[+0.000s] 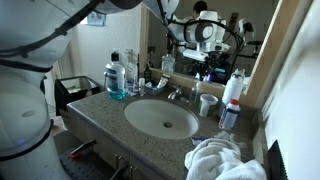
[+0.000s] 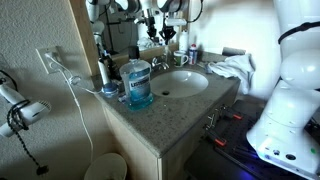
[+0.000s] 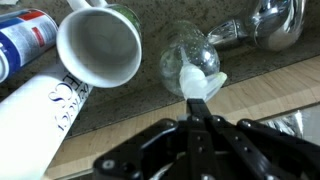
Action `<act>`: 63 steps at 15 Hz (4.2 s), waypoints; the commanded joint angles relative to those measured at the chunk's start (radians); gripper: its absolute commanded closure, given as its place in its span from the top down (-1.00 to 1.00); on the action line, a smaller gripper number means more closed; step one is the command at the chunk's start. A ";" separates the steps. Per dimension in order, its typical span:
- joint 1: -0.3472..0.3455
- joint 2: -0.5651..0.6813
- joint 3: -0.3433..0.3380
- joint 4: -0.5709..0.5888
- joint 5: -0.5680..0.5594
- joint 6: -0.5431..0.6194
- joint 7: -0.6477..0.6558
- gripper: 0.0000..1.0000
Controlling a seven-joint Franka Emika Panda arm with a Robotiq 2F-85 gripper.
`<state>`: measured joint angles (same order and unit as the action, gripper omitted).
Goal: Press the pump of the pump bottle
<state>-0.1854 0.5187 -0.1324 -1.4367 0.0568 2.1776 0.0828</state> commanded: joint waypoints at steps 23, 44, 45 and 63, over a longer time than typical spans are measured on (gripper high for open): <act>-0.011 0.022 0.019 -0.107 0.031 -0.019 -0.025 -1.00; -0.010 -0.040 0.008 -0.184 0.041 0.110 -0.016 -1.00; -0.009 -0.040 0.008 -0.182 0.039 0.115 -0.014 -1.00; -0.002 -0.056 -0.004 -0.093 0.014 0.045 0.003 -1.00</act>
<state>-0.1898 0.4689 -0.1317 -1.5235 0.0846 2.2701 0.0808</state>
